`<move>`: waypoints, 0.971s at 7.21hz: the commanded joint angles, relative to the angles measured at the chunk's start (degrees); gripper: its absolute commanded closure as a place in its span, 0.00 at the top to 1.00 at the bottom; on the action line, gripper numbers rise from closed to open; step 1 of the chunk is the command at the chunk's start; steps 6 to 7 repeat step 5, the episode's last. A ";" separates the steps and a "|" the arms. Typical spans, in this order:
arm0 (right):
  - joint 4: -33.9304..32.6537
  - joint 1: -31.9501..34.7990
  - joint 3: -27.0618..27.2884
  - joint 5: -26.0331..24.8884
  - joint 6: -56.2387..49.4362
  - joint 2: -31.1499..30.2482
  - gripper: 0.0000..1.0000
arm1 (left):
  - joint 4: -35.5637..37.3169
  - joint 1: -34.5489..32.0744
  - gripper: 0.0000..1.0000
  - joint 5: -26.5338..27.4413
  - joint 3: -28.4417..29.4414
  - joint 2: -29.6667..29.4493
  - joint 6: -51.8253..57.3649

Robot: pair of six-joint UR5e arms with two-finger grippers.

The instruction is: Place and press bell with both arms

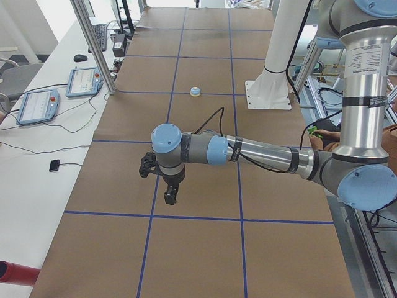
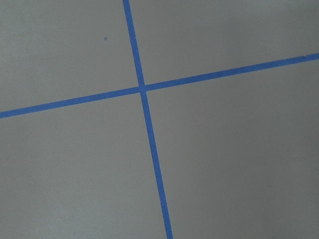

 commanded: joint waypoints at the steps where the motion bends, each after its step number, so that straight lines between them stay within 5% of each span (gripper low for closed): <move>1: 0.03 0.04 -0.04 -0.56 -0.07 0.90 1.00 | -0.02 -0.02 0.99 0.07 -0.15 0.15 0.10; 7: -0.32 0.04 -0.04 -0.56 0.02 1.17 1.00 | -0.02 -0.02 1.00 0.07 -0.68 0.77 0.10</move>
